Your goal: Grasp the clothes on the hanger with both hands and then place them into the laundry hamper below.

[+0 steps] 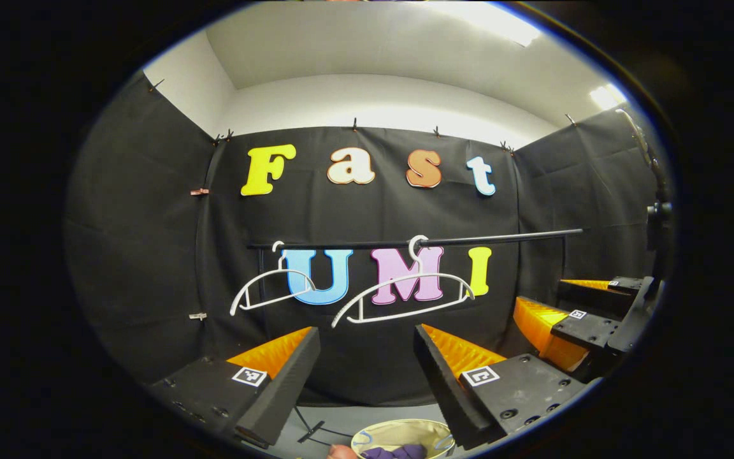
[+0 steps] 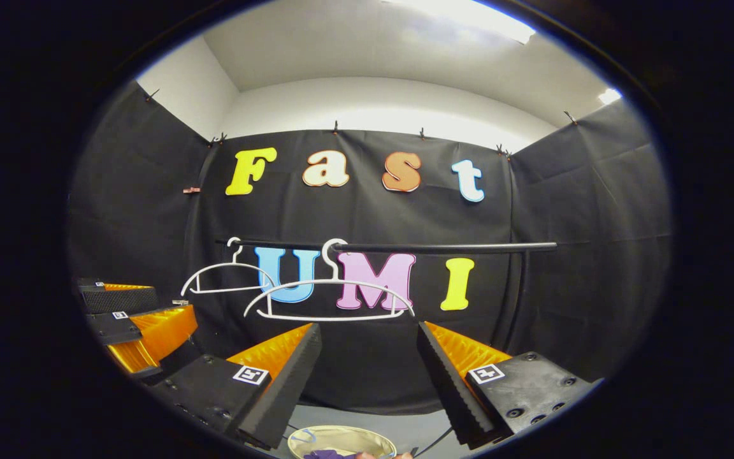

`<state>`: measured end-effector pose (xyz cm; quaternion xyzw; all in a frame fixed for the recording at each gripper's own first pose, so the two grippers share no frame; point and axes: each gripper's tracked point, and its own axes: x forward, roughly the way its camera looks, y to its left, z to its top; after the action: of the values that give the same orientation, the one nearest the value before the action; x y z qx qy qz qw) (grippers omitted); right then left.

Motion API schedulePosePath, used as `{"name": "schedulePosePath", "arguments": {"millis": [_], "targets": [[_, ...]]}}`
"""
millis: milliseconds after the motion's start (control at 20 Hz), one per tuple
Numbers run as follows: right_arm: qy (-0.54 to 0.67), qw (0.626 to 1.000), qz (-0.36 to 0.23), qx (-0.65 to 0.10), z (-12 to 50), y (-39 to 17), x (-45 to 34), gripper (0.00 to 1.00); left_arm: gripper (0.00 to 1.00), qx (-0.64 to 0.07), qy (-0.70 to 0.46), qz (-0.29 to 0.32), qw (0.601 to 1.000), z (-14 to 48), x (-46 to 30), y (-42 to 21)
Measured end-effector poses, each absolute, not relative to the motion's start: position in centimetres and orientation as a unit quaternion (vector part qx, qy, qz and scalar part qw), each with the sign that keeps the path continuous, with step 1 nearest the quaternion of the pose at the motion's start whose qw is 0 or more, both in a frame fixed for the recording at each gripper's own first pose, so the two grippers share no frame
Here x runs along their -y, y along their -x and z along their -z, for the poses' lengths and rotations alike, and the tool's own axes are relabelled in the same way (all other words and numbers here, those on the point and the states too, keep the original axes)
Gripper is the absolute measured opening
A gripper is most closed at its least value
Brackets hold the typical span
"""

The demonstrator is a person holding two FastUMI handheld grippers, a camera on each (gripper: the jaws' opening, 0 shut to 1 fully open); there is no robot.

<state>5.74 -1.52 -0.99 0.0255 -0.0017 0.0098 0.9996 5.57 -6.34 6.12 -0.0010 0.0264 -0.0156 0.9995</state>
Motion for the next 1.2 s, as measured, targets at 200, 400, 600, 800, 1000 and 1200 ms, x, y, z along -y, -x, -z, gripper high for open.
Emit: {"name": "schedulePosePath", "arguments": {"millis": [200,400,600,800,1000,1200], "targets": [[-0.038,0.999,-0.004,-0.009,1.7,-5.7,2.2,0.96,0.92,-0.027,0.001,0.013,1.000,-6.0,6.2,-5.6],[-0.037,0.999,-0.007,-0.011,1.7,-5.6,2.0,0.98,0.92,-0.030,0.001,0.016,0.999,-5.9,6.2,-5.6],[-0.033,0.999,-0.011,-0.007,1.5,-5.6,1.6,0.96,0.95,-0.030,0.006,0.023,0.999,-5.8,6.3,-5.7],[-0.031,0.999,-0.018,-0.008,1.5,-5.5,1.1,0.98,0.95,-0.033,0.007,0.025,0.999,-5.7,6.3,-5.7],[-0.029,0.999,-0.024,-0.010,1.6,-5.4,0.7,0.96,0.95,-0.034,0.012,0.025,0.999,-5.7,6.3,-5.7],[-0.028,0.999,-0.026,-0.008,1.5,-5.5,0.4,0.96,0.95,-0.035,0.009,0.024,0.999,-5.7,6.3,-5.7]]}}
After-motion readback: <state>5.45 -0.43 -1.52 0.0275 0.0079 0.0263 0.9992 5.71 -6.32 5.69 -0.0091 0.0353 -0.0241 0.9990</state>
